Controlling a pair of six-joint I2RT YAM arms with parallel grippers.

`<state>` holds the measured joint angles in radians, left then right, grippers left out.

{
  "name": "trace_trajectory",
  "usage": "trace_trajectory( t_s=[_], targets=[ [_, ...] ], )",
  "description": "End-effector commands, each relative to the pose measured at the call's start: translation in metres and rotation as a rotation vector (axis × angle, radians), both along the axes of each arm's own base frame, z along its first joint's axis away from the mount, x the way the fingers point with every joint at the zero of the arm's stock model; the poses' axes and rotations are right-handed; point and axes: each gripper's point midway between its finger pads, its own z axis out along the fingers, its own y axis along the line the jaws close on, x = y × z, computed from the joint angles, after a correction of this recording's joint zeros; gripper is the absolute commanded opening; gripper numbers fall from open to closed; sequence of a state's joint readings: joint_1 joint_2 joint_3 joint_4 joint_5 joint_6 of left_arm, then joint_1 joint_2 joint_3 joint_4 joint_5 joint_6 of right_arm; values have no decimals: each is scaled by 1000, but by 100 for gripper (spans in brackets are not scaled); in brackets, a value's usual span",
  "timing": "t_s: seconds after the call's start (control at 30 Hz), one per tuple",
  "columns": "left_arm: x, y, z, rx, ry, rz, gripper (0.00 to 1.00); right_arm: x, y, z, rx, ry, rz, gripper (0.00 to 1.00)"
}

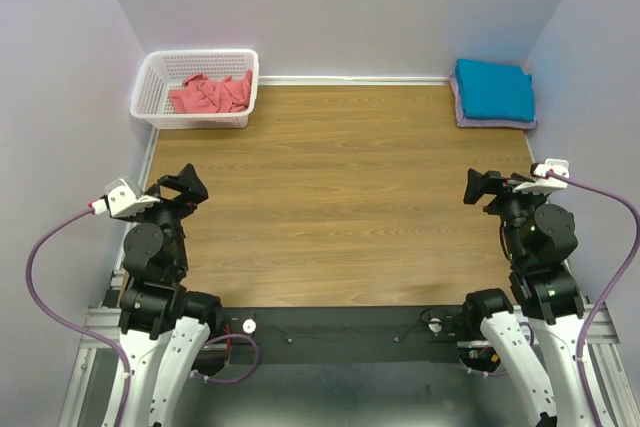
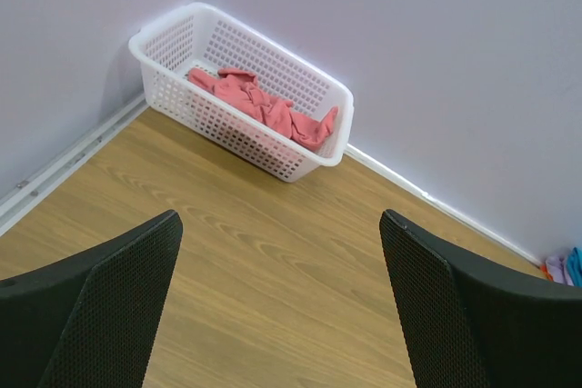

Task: Fold and stack the t-shirts
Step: Grab the tshirt from the pile

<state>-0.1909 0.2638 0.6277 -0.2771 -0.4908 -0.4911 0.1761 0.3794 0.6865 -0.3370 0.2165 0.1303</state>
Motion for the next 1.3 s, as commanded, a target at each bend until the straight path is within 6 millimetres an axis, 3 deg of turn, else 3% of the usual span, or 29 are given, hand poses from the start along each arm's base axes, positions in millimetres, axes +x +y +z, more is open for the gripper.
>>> trace_trajectory(
  t_s=[0.0,0.17,0.3,0.33,0.37,0.4,0.43,0.47,0.5,0.63,0.67,0.7,0.73,0.77,0.87,0.9,0.93,1.0,1.03,1.07,1.1,1.17,1.2,1.27],
  targets=[
    [14,-6,2,23,2,-26,97,2,0,-1,15,-9,-6,100],
    [47,-22,4,38,38,-85,96,5,15,-10,50,17,64,100],
    [100,-42,-12,40,171,-139,96,9,24,-20,57,54,103,100],
    [109,-44,4,35,155,-142,96,11,27,-23,61,66,116,100],
    [119,-47,4,37,172,-144,96,12,27,-24,64,73,118,100],
    [138,-51,-10,44,232,-151,96,12,28,-25,69,75,123,100],
    [148,-54,-9,47,244,-155,96,12,29,-26,73,78,127,100],
    [160,-54,11,46,216,-152,96,12,31,-28,79,85,134,100],
    [180,-55,-8,56,289,-143,95,13,31,-30,84,91,133,100],
    [238,-43,-18,55,392,-106,94,14,34,-36,86,110,146,100],
    [254,-36,4,52,361,-88,94,15,34,-36,85,112,144,100],
    [272,-33,-30,56,456,-81,94,16,34,-35,81,113,143,100],
    [284,-30,-37,57,483,-78,94,17,34,-37,78,122,140,100],
    [297,-25,-23,55,479,-80,94,18,33,-38,73,128,137,100],
    [343,-19,-47,65,557,-74,94,23,32,-40,70,145,125,100],
    [354,-14,-91,67,664,-66,93,23,31,-42,67,151,122,100],
    [368,-11,-78,63,636,-59,93,25,32,-44,68,163,119,100],
    [378,-8,-102,63,695,-67,93,27,33,-46,71,173,123,100],
    [387,-4,-129,59,740,-64,93,28,33,-46,72,177,121,100],
    [393,-1,-129,56,731,-61,93,28,34,-47,76,182,124,100],
    [398,-1,-150,54,757,-66,92,30,35,-51,80,197,123,100],
    [404,-5,-166,46,765,-84,91,33,36,-54,86,216,124,100],
    [408,10,-173,26,759,-70,90,35,37,-58,91,232,127,100],
    [412,16,-197,10,784,-67,88,38,40,-62,92,253,136,100]
  ],
)
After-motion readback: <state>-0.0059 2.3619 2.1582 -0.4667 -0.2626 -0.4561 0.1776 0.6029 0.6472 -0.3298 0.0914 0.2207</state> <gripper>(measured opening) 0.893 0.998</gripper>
